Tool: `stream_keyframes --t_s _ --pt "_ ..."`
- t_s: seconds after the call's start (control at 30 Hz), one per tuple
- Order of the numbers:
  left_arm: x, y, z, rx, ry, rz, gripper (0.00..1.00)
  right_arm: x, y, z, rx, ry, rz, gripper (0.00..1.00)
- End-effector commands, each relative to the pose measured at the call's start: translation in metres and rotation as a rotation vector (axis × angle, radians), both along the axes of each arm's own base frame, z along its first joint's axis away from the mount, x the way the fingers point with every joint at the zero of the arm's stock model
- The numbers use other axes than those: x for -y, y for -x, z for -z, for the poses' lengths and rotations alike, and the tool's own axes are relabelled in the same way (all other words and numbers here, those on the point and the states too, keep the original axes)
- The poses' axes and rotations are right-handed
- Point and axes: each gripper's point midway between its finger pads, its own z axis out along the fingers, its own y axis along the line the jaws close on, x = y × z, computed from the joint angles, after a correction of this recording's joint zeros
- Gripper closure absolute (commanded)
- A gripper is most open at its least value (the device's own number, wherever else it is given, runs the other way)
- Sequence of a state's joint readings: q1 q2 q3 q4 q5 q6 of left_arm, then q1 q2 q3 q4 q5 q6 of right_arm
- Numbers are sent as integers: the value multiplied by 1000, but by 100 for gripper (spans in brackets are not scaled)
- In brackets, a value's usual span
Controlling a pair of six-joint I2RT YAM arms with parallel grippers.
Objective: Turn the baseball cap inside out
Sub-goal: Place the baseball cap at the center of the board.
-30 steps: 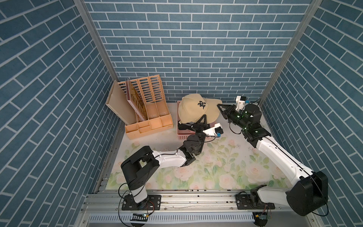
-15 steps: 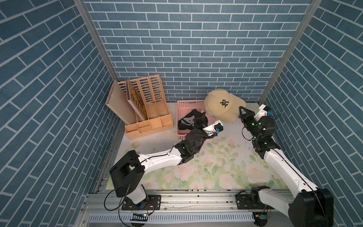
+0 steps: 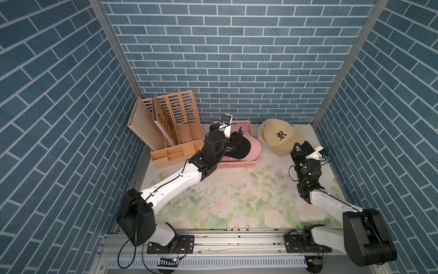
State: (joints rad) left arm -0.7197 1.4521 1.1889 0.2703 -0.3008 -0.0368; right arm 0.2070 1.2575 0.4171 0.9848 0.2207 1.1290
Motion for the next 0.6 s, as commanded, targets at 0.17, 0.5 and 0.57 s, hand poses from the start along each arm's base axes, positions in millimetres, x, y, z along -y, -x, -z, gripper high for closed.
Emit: stream_keyframes --t_s 0.17,0.5,0.57 --pt "-22 3 30 -92 48 -45 1 9 -17 -18 139 -33 45 100" --pt "-32 4 31 -93 51 -66 1 0 -52 1 162 -104 6 100" --pt "-36 5 33 -94 48 -78 1 -2 -57 1 177 -128 -4 100"
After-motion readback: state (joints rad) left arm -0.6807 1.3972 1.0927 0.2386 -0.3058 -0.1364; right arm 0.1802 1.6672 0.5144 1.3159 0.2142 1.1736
